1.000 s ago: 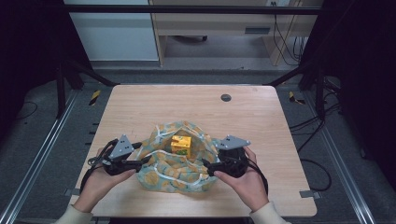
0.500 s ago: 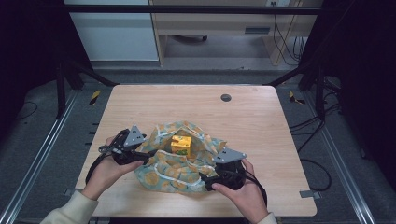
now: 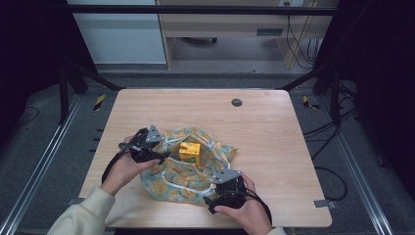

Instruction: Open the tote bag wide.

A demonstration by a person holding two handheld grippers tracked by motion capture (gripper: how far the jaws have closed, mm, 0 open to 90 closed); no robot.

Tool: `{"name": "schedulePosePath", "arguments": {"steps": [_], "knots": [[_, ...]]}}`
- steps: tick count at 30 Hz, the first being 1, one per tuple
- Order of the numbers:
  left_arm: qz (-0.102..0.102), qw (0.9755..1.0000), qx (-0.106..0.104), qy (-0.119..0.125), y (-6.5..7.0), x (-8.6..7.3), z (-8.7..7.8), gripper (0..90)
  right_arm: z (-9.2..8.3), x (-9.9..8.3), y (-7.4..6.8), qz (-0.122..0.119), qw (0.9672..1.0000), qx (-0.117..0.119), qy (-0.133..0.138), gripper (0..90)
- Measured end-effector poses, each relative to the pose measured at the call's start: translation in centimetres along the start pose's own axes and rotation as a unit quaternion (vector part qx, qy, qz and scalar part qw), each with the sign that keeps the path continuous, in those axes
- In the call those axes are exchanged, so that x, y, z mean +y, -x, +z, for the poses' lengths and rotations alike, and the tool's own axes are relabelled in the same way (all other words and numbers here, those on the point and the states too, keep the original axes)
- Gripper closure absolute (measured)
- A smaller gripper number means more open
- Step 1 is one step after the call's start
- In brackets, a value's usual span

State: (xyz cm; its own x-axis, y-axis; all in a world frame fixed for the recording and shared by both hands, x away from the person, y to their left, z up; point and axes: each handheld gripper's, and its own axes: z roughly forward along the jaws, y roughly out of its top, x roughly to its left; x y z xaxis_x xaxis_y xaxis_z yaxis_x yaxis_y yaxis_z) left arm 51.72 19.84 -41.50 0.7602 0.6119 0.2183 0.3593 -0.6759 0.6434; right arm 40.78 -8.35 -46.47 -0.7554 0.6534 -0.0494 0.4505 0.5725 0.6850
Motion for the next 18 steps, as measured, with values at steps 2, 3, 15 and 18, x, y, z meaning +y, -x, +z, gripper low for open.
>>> {"name": "schedulePosePath", "arguments": {"steps": [2,3,15,18], "knots": [[0.003,1.0000,-0.005,-0.008,0.0,0.1,0.5,46.7,0.2,-0.1,0.0,-0.004,1.0000,0.004,-0.004,9.6],[0.008,0.9998,-0.006,-0.014,0.1,0.2,0.9,48.8,0.6,-0.1,0.0,-0.012,0.9998,-0.001,-0.013,17.5],[0.002,1.0000,-0.002,-0.003,-0.1,0.6,1.2,88.0,0.8,0.1,1.0,-0.029,0.9995,0.006,-0.012,79.7],[-0.009,0.9999,0.009,0.005,-0.6,0.5,0.8,88.8,0.3,0.1,1.3,-0.026,0.9996,0.009,-0.006,84.0]]}}
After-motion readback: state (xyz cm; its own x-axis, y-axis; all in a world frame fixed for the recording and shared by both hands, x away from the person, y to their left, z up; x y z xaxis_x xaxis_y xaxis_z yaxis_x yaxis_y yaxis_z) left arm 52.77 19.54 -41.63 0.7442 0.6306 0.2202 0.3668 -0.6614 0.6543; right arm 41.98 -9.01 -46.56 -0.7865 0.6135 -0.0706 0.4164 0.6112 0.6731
